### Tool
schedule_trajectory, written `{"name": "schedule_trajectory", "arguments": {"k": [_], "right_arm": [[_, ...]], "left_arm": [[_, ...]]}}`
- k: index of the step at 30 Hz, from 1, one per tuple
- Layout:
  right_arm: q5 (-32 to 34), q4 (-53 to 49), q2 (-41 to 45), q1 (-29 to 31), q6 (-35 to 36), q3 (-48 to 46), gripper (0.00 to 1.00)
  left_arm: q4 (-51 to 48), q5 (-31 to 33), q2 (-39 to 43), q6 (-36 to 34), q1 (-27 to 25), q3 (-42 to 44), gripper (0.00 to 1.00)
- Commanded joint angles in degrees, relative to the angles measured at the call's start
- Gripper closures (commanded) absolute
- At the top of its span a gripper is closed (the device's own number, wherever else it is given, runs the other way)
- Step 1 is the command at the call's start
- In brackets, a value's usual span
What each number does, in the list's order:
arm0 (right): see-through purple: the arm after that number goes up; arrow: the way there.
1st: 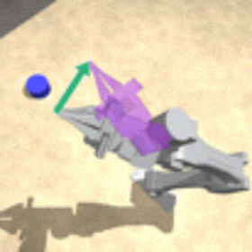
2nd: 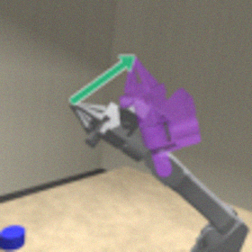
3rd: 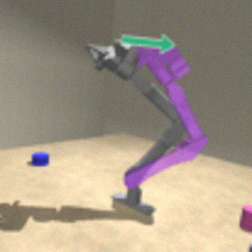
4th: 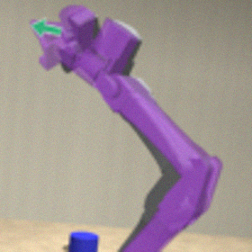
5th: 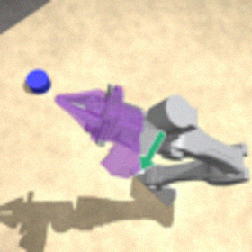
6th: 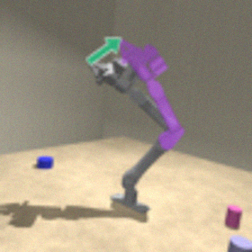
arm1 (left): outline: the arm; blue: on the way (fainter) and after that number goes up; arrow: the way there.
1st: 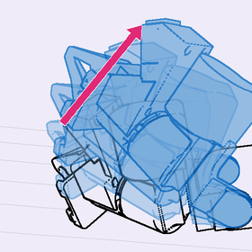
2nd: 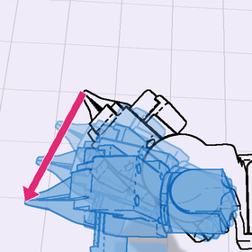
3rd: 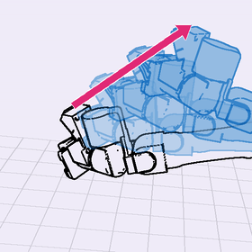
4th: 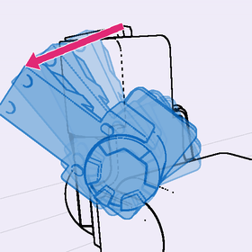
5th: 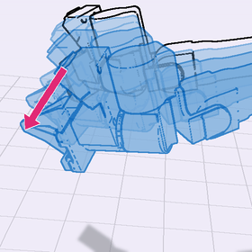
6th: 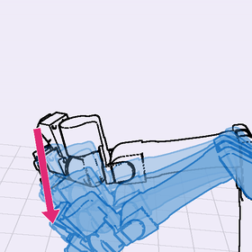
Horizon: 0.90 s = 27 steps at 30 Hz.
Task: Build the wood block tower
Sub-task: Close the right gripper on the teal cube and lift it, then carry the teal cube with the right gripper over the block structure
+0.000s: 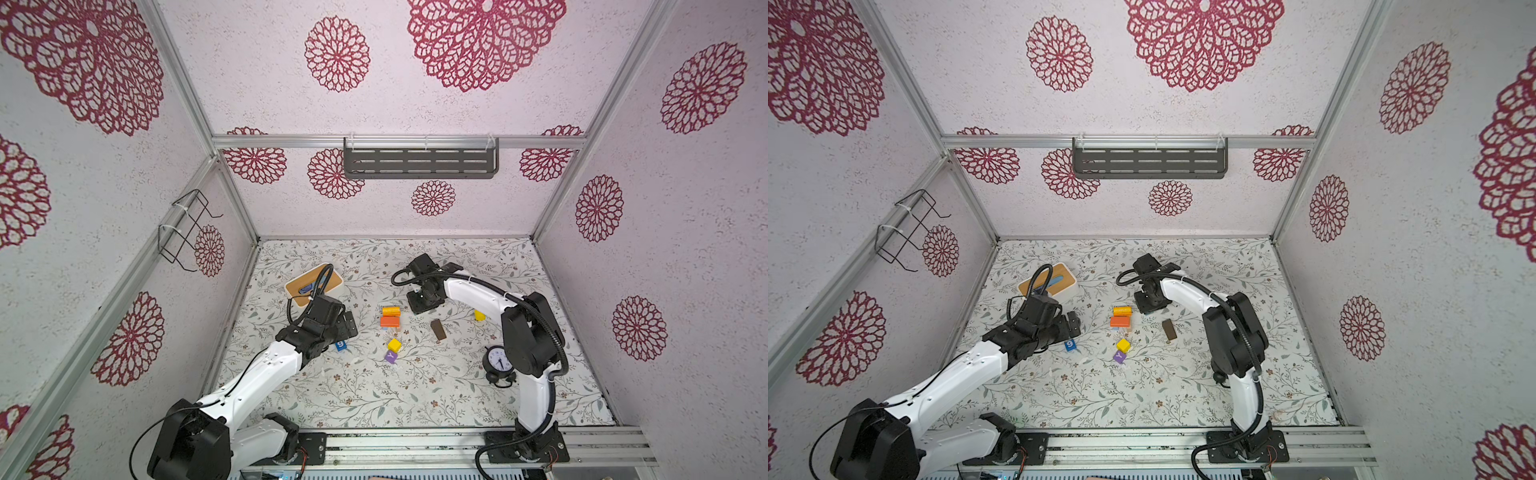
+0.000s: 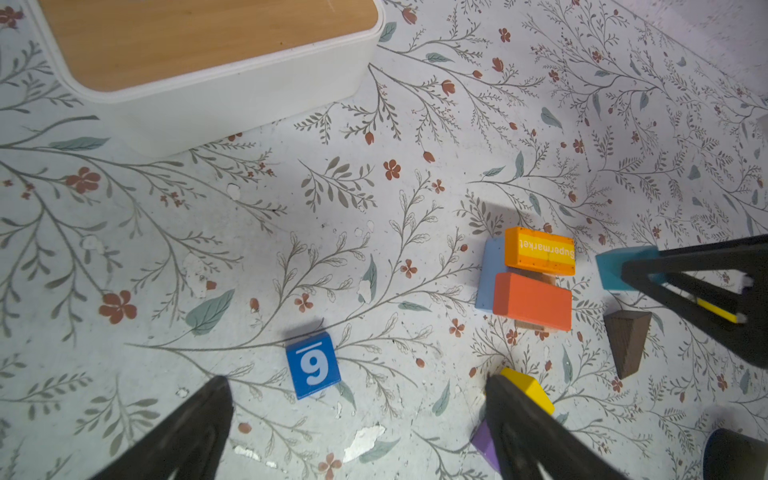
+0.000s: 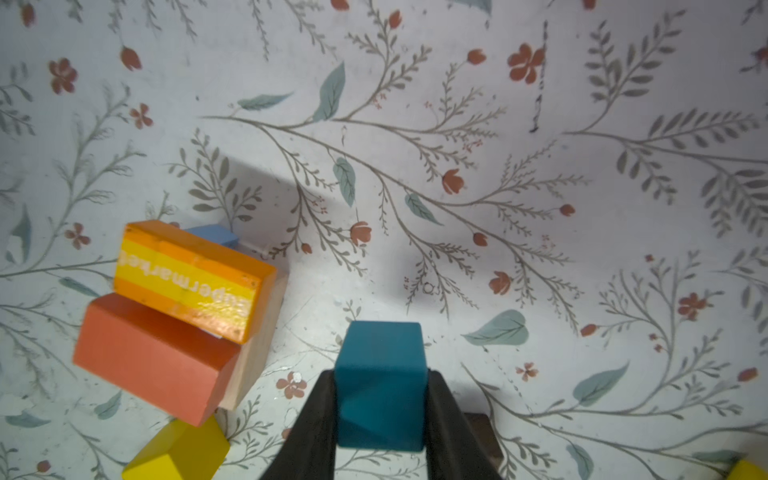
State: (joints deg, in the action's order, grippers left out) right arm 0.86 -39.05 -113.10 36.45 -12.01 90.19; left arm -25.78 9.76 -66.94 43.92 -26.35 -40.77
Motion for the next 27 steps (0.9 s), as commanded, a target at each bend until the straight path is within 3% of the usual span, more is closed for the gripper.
{"name": "schedule_trajectory", "arguments": {"k": [1,27], "right_arm": [[3.0,-1.7,3.9,1.8,-4.4,2.2,0.71],[9.8,-1.9,1.6,11.3,-24.1,7.6,0.72]], "left_arm": [[0.1,1.4,2.3,1.3,0.3,1.3,0.03],[-2.5,5.5,10.0,2.0,0.7,7.7,0.03]]}}
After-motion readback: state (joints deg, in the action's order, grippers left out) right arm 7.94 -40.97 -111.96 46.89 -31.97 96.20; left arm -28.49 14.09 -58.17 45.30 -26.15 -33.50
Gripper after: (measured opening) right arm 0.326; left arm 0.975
